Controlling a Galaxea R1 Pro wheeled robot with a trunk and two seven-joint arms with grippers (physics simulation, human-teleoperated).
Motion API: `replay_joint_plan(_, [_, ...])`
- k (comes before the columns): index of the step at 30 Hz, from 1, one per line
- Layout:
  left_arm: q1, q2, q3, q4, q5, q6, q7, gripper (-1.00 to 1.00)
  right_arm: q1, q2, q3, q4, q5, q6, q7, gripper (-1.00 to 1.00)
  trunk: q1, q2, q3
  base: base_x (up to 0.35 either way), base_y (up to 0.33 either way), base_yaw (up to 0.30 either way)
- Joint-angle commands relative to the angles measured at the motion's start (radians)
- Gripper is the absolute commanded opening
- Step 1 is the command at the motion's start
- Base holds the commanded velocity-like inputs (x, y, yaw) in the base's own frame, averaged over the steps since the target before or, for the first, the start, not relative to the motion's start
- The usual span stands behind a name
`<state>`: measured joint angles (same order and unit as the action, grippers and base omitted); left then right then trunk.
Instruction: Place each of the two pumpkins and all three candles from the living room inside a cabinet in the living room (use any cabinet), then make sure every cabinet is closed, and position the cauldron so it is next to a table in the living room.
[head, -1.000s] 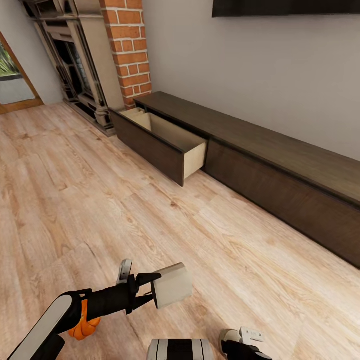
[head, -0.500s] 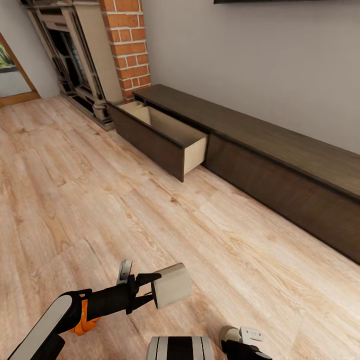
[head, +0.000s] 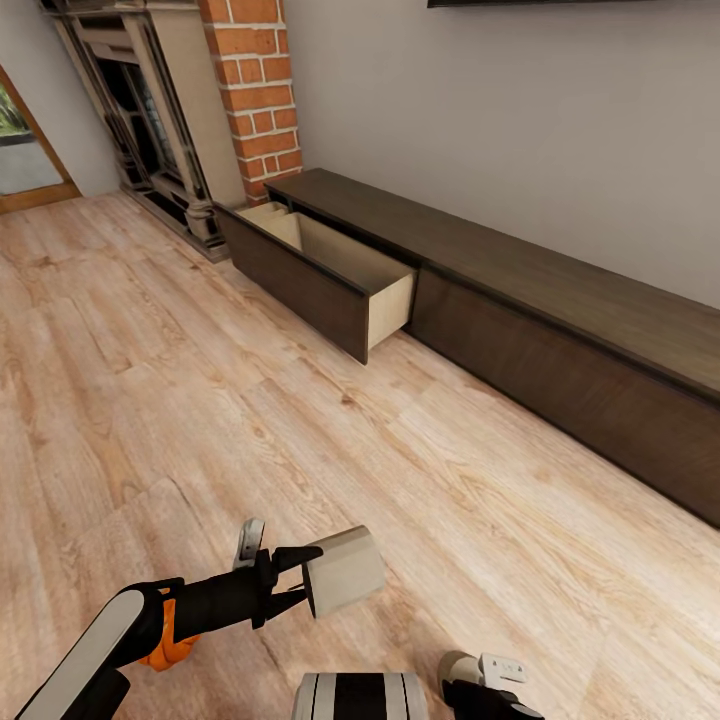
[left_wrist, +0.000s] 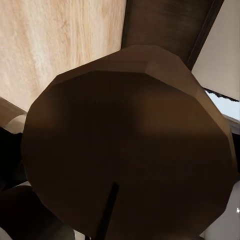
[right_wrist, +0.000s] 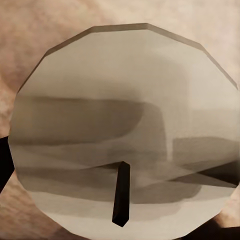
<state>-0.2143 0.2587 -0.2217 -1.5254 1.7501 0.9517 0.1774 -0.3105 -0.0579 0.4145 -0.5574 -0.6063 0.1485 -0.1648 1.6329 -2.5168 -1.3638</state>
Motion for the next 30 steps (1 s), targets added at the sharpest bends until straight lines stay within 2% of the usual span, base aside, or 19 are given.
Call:
replay_joint_plan(1, [0.0,0.001,-0.001,-0.001,0.009,0.0,0.007,-1.0,0.0,-0.002,0.009,-0.001,-0.013,0.003,-0.012,-1.0,0.0,0.0,-0.001,0.0,0.0,0.0])
replay_joint_plan(7, [0.0,0.001,-0.001,-0.001,0.009,0.001,0.007,-1.0,0.0,-0.002,0.009,-0.001,-0.013,0.003,-0.012,-1.0,0.0,0.0,-0.001,0.0,0.0,0.0])
replay_joint_plan(30, [0.0,0.001,0.0,-0.001,0.007,-0.001,0.008,-1.0,0.0,-0.004,0.011,-0.001,-0.012,0.001,-0.012,-1.0,-0.01,0.005,0.088,0.0,0.0,0.0])
